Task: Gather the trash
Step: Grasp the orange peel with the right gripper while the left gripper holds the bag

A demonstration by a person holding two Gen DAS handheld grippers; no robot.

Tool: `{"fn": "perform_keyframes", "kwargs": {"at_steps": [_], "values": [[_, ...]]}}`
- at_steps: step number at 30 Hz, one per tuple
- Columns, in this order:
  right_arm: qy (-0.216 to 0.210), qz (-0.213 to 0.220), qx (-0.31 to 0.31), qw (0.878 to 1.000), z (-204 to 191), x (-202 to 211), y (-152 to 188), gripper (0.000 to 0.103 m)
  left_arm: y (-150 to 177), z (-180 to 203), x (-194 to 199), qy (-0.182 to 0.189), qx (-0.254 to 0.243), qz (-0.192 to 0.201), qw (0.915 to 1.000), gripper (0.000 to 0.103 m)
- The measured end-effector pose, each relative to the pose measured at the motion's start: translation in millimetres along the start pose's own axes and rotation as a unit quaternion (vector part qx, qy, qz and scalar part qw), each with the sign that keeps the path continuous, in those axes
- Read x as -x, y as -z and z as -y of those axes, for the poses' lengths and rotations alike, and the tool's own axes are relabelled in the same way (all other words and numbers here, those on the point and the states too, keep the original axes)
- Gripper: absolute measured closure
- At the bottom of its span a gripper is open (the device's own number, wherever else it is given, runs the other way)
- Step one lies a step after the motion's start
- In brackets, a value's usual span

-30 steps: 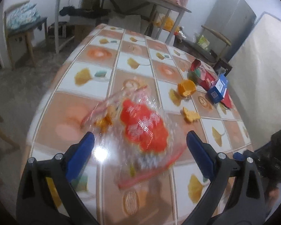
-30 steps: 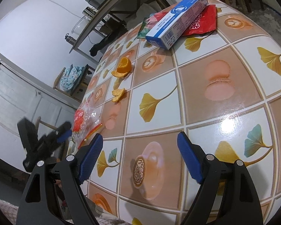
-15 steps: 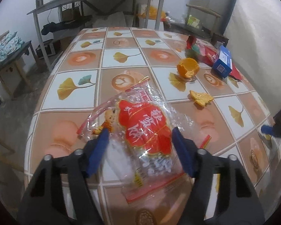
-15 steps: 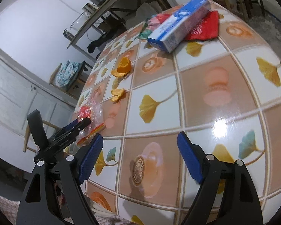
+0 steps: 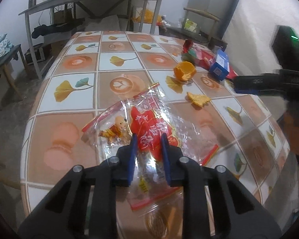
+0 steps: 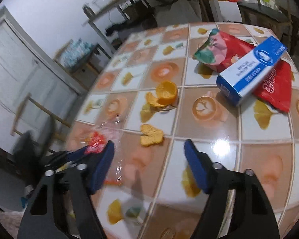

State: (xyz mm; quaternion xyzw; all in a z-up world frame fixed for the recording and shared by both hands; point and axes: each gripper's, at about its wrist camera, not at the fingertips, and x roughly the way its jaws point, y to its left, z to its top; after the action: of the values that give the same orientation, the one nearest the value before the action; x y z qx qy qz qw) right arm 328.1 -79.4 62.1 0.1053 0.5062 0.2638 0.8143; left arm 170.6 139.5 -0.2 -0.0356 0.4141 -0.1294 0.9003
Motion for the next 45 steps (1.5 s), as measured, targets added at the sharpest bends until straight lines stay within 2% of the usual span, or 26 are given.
{"fn": "perform_keyframes", "kwargs": {"at_steps": [4, 7, 8, 9, 10, 12, 13, 14, 17, 23, 28, 31, 35, 38, 40, 42, 44, 45], "values": [[0.062, -0.031, 0.041, 0.997, -7.6, -33.0, -4.2, 0.049, 6.5, 0.8, 4.6, 0.011, 0.0, 0.003, 0.9999, 0.087], [0.085, -0.038, 0.064, 0.994, -12.5, -44.4, -6.1, 0.053, 9.2, -1.0, 5.8, 0.016, 0.004, 0.007, 0.9998, 0.088], [0.091, -0.039, 0.073, 0.992, -15.1, -46.4, -5.7, 0.057, 9.6, -2.1, 5.7, 0.019, 0.005, 0.007, 0.9998, 0.088], [0.096, -0.039, 0.081, 0.991, -17.3, -47.8, -5.4, 0.067, 9.5, -2.8, 5.4, 0.02, 0.006, 0.008, 0.9997, 0.088], [0.103, -0.039, 0.09, 0.99, -20.4, -49.3, -5.2, 0.071, 9.4, -3.5, 5.3, 0.021, 0.007, 0.008, 0.9997, 0.088], [0.114, -0.042, 0.102, 0.987, -25.7, -51.2, -3.8, 0.086, 9.7, -4.5, 5.1, 0.024, 0.009, 0.01, 0.9996, 0.088], [0.111, -0.042, 0.103, 0.988, -26.9, -51.0, -3.6, 0.089, 9.6, -4.9, 5.0, 0.024, 0.01, 0.01, 0.9996, 0.088], [0.123, -0.038, 0.108, 0.986, -28.5, -50.0, -2.9, 0.098, 9.7, -5.3, 5.0, 0.025, 0.01, 0.011, 0.9996, 0.088], [0.115, -0.029, 0.1, 0.988, -28.2, -43.0, -2.8, 0.1, 10.0, -6.1, 4.7, 0.027, 0.01, 0.012, 0.9995, 0.088], [0.109, 0.008, 0.108, 0.988, -42.4, -18.4, -16.7, 0.101, 10.5, -8.0, 3.7, 0.032, 0.013, 0.012, 0.9993, 0.088], [0.109, 0.05, 0.112, 0.986, -50.4, 1.4, -43.3, 0.101, 11.0, -10.3, 3.0, 0.035, 0.016, 0.013, 0.9992, 0.088], [0.114, 0.061, 0.109, 0.986, -47.4, 0.9, -58.7, 0.101, 11.0, -10.4, 2.8, 0.035, 0.016, 0.013, 0.9992, 0.088], [0.134, 0.045, 0.096, 0.985, -27.7, -25.7, -74.1, 0.101, 11.2, -10.8, 2.7, 0.035, 0.016, 0.013, 0.9992, 0.088], [0.132, 0.008, 0.077, 0.988, -9.3, -49.6, -75.4, 0.1, 11.0, -10.9, 2.8, 0.036, 0.017, 0.013, 0.9991, 0.088], [0.126, -0.004, 0.062, 0.99, -0.4, -55.8, -74.9, 0.096, 11.3, -10.5, 3.0, 0.036, 0.017, 0.014, 0.9991, 0.088], [0.116, -0.006, 0.052, 0.992, 4.2, -57.0, -74.8, 0.075, 11.4, -10.5, 2.4, 0.037, 0.017, 0.014, 0.9991, 0.088], [0.104, -0.01, 0.046, 0.993, 5.8, -58.5, -75.6, 0.066, 10.9, -10.2, 1.7, 0.038, 0.017, 0.013, 0.9991, 0.088], [0.099, -0.012, 0.044, 0.994, 6.2, -59.7, -76.2, 0.065, 11.2, -10.4, 1.7, 0.038, 0.017, 0.013, 0.9991, 0.088]]}}
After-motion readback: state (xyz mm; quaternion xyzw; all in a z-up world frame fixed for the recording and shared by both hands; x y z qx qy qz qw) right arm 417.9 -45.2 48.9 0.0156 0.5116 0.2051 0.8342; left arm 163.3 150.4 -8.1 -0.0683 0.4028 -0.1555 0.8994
